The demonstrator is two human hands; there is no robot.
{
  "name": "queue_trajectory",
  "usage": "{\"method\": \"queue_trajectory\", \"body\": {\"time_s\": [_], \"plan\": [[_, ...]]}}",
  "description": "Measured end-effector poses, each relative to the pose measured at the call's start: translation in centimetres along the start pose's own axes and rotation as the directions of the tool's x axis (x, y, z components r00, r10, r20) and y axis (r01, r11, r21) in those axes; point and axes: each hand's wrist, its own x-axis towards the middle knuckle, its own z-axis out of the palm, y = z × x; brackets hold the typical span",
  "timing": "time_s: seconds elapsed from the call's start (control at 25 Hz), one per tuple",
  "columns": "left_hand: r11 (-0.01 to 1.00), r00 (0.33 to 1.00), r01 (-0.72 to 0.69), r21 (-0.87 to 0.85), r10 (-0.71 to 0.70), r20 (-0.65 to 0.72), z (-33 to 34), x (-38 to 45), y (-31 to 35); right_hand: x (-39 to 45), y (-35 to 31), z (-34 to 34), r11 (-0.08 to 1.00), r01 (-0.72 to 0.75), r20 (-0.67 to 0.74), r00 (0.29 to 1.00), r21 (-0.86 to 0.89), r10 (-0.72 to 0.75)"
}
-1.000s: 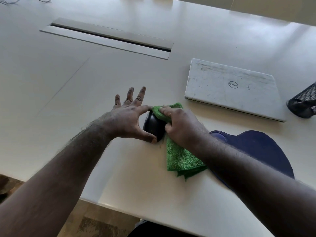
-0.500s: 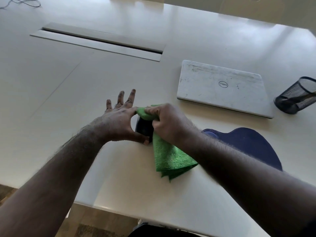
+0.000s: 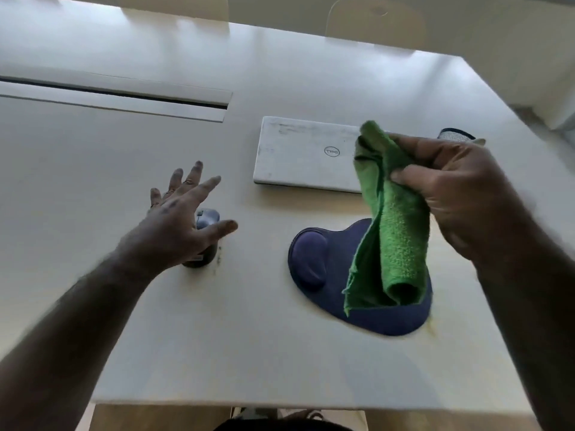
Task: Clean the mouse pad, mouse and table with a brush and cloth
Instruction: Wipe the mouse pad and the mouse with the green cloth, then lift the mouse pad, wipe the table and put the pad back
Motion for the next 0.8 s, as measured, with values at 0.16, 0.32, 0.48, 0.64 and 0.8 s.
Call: {"method": "queue_trajectory", "body": {"time_s": [0.16,0.32,0.48,0.64,0.8], "plan": [[0.992,0.982,-0.105,0.071,0.115,-0.151,3.9,0.1,5.6,-2.1,1.0,-8.5,0.983,-0.097,-0.236,0.97,-0.155,0.059],[0.992,0.991,-0.08,0.101,0.09,-0.101,7.7,-0.2,9.9,-4.0,2.8,-14.1,0.905,-0.258,-0.401,0.91,-0.339,0.109],[0.977,0.999,0.044,0.209,-0.041,-0.017,9.6,-0.1,11.9,-5.1,4.7,-15.9,0.586,-0.418,-0.489,0.871,-0.694,0.042],[0.931,0.985,0.132,0.34,-0.162,0.061,9.8,-0.1,13.0,-5.3,7.8,-13.9,0.359,-0.437,-0.425,0.898,-0.825,0.116],[0.9,0.96,0.198,0.388,-0.258,0.108,9.2,0.1,13.8,-4.9,11.8,-11.8,0.275,-0.334,-0.302,0.941,-0.902,0.151]]}}
